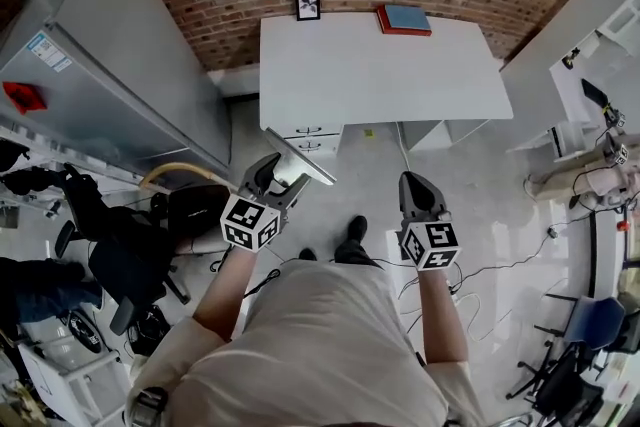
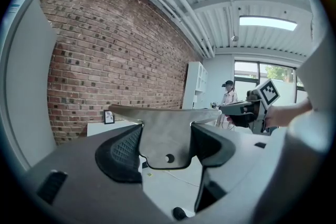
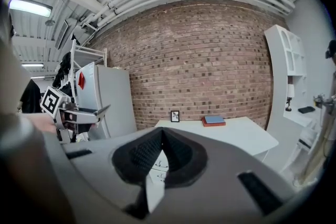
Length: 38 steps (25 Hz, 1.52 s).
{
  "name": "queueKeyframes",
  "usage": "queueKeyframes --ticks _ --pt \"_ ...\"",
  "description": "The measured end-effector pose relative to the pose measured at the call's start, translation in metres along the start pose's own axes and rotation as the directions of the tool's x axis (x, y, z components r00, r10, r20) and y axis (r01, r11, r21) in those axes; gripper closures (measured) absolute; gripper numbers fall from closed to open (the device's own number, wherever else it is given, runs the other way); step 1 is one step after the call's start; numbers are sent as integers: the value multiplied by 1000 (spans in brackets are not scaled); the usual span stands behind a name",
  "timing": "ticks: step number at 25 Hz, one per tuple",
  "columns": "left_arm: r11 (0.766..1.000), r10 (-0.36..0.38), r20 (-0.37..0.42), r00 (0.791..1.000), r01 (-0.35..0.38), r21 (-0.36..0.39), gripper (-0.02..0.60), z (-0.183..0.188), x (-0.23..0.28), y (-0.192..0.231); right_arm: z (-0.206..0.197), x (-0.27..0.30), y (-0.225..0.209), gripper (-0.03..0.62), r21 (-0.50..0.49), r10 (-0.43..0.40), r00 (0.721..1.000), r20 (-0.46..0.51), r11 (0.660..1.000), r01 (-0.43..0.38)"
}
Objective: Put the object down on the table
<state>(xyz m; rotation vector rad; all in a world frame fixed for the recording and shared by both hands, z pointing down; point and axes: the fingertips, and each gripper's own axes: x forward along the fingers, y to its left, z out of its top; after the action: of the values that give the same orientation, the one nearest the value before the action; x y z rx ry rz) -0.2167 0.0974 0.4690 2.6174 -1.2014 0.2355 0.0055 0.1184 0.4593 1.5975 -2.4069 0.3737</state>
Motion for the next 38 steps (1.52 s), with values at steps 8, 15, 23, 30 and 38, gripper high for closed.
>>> queueKeyframes --ticks 8,15,23,30,38 --pt "1000 26 -28 999 -26 -6 304 8 67 1 6 45 -56 592 1 63 997 -36 998 -63" --pt "998 56 -69 996 -57 -8 304 9 131 0 7 84 -109 591 17 117 991 -61 993 -116" --pt "996 87 -112 990 -90 -26 304 -2 191 -1 -7 118 -163 591 44 158 982 -100 987 -154" --pt "994 98 -163 982 -104 -28 304 -7 234 -4 -13 137 -198 591 70 176 975 -135 983 -167" --pt "998 52 -220 974 -57 -15 304 -17 263 16 -26 159 -210 591 119 133 976 -171 986 -113"
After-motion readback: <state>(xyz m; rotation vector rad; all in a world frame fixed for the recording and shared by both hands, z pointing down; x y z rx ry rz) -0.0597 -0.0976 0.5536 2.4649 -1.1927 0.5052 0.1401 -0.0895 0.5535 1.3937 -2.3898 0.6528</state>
